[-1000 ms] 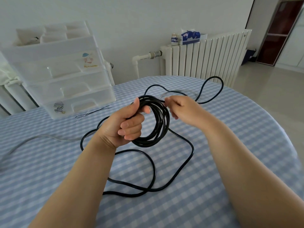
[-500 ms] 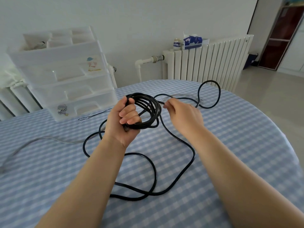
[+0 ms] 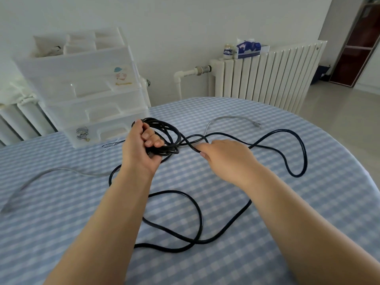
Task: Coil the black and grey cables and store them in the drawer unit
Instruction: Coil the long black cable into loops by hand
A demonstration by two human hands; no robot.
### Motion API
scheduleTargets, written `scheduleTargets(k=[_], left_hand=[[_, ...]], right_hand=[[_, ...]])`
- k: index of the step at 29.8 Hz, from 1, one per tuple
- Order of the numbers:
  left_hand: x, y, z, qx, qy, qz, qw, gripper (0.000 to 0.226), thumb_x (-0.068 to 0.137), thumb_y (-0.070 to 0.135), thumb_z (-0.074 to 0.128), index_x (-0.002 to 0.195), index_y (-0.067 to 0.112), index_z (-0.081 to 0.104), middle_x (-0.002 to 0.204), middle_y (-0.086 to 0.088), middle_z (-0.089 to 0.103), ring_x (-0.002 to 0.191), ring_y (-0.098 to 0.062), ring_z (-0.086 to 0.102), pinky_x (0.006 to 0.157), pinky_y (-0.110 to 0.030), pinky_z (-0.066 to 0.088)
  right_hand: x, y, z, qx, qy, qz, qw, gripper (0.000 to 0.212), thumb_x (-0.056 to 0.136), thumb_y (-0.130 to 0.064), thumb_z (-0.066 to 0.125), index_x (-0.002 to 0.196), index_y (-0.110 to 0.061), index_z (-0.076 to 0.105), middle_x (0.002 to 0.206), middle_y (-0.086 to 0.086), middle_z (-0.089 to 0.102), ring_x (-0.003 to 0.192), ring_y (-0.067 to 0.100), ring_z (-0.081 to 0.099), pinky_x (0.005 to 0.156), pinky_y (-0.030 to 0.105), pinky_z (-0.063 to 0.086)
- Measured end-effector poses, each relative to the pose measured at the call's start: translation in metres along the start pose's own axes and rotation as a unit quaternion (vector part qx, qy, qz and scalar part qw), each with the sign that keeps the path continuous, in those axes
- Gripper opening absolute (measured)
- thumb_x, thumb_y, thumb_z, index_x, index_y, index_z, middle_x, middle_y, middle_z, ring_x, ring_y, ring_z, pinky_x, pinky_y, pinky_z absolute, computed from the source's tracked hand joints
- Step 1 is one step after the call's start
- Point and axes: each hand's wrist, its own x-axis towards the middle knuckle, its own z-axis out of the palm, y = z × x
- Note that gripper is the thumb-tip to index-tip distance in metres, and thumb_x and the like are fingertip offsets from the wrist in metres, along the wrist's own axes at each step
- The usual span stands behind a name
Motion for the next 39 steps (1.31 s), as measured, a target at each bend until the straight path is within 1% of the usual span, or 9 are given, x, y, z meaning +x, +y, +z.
scheduleTargets(k=[5, 10, 13, 16, 21, 24, 28, 33, 39], left_hand=[[-0.006, -0.008, 0.009, 0.088, 0.017, 0.036, 0.995, 0.038, 0.100, 0.039, 0.044, 0.068, 0.019, 0.042, 0.044, 0.008, 0.032, 0.034, -0.006, 0.027, 0.036, -0.017, 0.030], [-0.014, -0.015, 0.015, 0.168, 0.018, 0.086, 0.982, 0.042, 0.100, 0.042, 0.044, 0.066, 0.017, 0.037, 0.046, 0.006, 0.033, 0.038, -0.008, 0.028, 0.039, -0.021, 0.032], [-0.016, -0.021, 0.015, 0.253, 0.006, 0.154, 0.955, 0.045, 0.101, 0.041, 0.039, 0.065, 0.015, 0.037, 0.044, 0.005, 0.036, 0.036, -0.010, 0.032, 0.043, -0.026, 0.034], [-0.018, -0.027, 0.014, 0.344, 0.005, 0.204, 0.917, 0.046, 0.102, 0.040, 0.036, 0.064, 0.014, 0.038, 0.040, 0.005, 0.038, 0.035, -0.013, 0.036, 0.042, -0.026, 0.036], [-0.017, -0.031, 0.010, 0.491, -0.044, 0.238, 0.837, 0.053, 0.101, 0.043, 0.036, 0.059, 0.010, 0.042, 0.040, -0.003, 0.044, 0.035, -0.017, 0.042, 0.046, -0.029, 0.040], [-0.013, -0.031, 0.006, 0.553, -0.054, 0.214, 0.804, 0.052, 0.099, 0.043, 0.039, 0.062, 0.008, 0.046, 0.040, 0.002, 0.049, 0.036, -0.013, 0.047, 0.046, -0.025, 0.041], [-0.012, -0.032, 0.005, 0.588, -0.052, 0.160, 0.791, 0.052, 0.099, 0.040, 0.043, 0.062, 0.006, 0.051, 0.049, 0.001, 0.053, 0.037, -0.006, 0.050, 0.039, -0.015, 0.038], [-0.011, -0.034, 0.004, 0.631, -0.071, 0.053, 0.771, 0.050, 0.095, 0.052, 0.044, 0.076, 0.007, 0.054, 0.062, -0.007, 0.053, 0.054, -0.019, 0.050, 0.048, -0.026, 0.039], [-0.020, -0.033, 0.002, 0.583, -0.180, -0.058, 0.790, 0.071, 0.100, 0.054, 0.024, 0.060, 0.008, 0.060, 0.048, -0.013, 0.056, 0.044, -0.023, 0.054, 0.046, -0.027, 0.043]], right_hand=[[-0.003, -0.018, 0.004, -0.031, -0.055, -0.027, 0.998, 0.054, 0.092, -0.001, 0.040, 0.139, -0.027, 0.041, 0.086, 0.000, 0.049, 0.083, 0.024, 0.055, 0.068, 0.036, 0.048], [0.002, -0.027, 0.004, -0.076, -0.069, -0.021, 0.994, 0.031, 0.084, 0.004, 0.048, 0.106, -0.016, 0.059, 0.087, -0.001, 0.058, 0.086, 0.023, 0.060, 0.060, 0.030, 0.037], [0.003, -0.034, 0.002, -0.074, -0.044, -0.054, 0.995, 0.016, 0.098, -0.018, 0.048, 0.108, -0.020, 0.061, 0.074, -0.008, 0.053, 0.075, 0.021, 0.058, 0.054, 0.028, 0.033], [0.000, -0.037, -0.001, -0.067, -0.038, -0.064, 0.995, 0.031, 0.102, -0.039, 0.036, 0.106, -0.018, 0.058, 0.063, -0.007, 0.040, 0.067, 0.020, 0.048, 0.047, 0.028, 0.023], [-0.011, -0.041, -0.003, -0.011, -0.064, -0.058, 0.996, 0.032, 0.091, -0.006, 0.046, 0.121, -0.016, 0.048, 0.091, 0.000, 0.064, 0.081, 0.022, 0.061, 0.066, 0.038, 0.052], [-0.014, -0.041, -0.007, 0.013, -0.073, -0.059, 0.996, 0.029, 0.089, -0.002, 0.046, 0.116, -0.014, 0.044, 0.093, -0.003, 0.066, 0.077, 0.019, 0.064, 0.067, 0.040, 0.055], [-0.013, -0.039, -0.018, 0.009, -0.038, -0.076, 0.996, 0.019, 0.096, -0.026, 0.052, 0.113, -0.017, 0.050, 0.088, -0.006, 0.069, 0.075, 0.017, 0.064, 0.069, 0.037, 0.053], [-0.013, -0.040, -0.027, 0.018, 0.032, -0.095, 0.995, 0.053, 0.091, -0.051, 0.053, 0.131, -0.017, 0.046, 0.086, -0.005, 0.068, 0.076, 0.015, 0.061, 0.068, 0.033, 0.048], [-0.014, -0.033, -0.030, 0.062, 0.097, -0.046, 0.992, 0.057, 0.067, -0.072, 0.063, 0.091, -0.025, 0.040, 0.064, -0.011, 0.051, 0.058, 0.006, 0.044, 0.056, 0.025, 0.037]])
